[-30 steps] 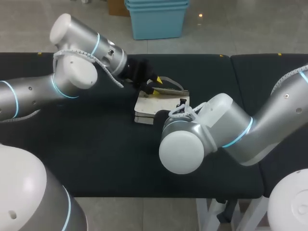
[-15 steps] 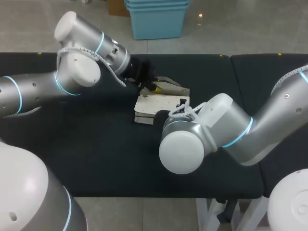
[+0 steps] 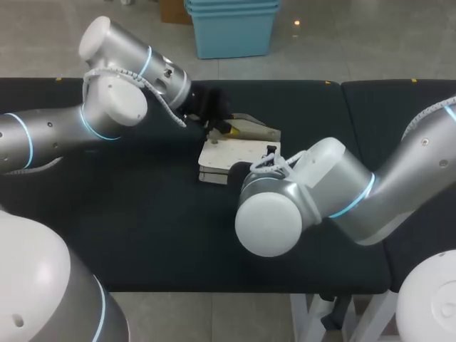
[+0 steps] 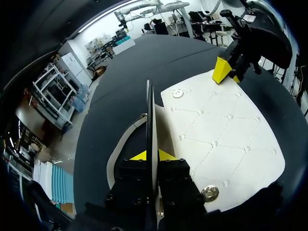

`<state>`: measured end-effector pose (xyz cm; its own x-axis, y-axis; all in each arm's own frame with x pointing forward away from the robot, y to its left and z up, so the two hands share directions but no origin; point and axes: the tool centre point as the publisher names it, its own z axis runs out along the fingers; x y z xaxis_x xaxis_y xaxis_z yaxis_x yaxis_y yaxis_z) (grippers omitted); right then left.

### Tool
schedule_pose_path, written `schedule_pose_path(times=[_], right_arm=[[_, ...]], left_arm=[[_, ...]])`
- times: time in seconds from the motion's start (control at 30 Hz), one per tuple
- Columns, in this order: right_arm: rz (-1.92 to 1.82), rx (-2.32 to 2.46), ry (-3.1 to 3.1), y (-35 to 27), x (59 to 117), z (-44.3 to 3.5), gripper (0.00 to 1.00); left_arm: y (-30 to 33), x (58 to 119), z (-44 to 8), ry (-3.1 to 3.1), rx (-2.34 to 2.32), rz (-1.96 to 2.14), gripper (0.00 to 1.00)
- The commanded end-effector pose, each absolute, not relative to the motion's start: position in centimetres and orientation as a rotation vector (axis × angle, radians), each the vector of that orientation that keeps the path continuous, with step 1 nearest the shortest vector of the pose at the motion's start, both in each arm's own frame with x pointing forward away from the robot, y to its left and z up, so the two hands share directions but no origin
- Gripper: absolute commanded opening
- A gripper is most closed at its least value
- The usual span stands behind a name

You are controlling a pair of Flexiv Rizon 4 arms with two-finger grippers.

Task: Pick up the bag, open it, inspect its contents, close it, and place it on the opposite side

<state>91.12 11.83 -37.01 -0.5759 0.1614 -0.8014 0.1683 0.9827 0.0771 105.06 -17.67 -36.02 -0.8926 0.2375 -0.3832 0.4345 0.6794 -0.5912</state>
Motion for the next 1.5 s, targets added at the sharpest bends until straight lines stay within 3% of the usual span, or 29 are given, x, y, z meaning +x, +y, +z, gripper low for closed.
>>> schedule_pose_path(times=[0.03, 0.8, 1.5], right_arm=[[-0.033, 0.238, 2.188, 11.9, 90.7, -36.0, 1.0], [-0.115, 0.265, 2.092, 11.7, 89.2, -28.8, 1.0], [-0.183, 0.199, 2.093, 12.8, 90.5, -23.1, 1.0]], left_arm=[[-17.5, 105.2, -35.6, 2.634, 0.525, -1.032, 0.0], [-17.3, 105.4, -33.6, 2.719, 0.477, -1.044, 0.0], [-16.0, 103.1, -25.0, 2.708, 0.39, -1.028, 0.0]])
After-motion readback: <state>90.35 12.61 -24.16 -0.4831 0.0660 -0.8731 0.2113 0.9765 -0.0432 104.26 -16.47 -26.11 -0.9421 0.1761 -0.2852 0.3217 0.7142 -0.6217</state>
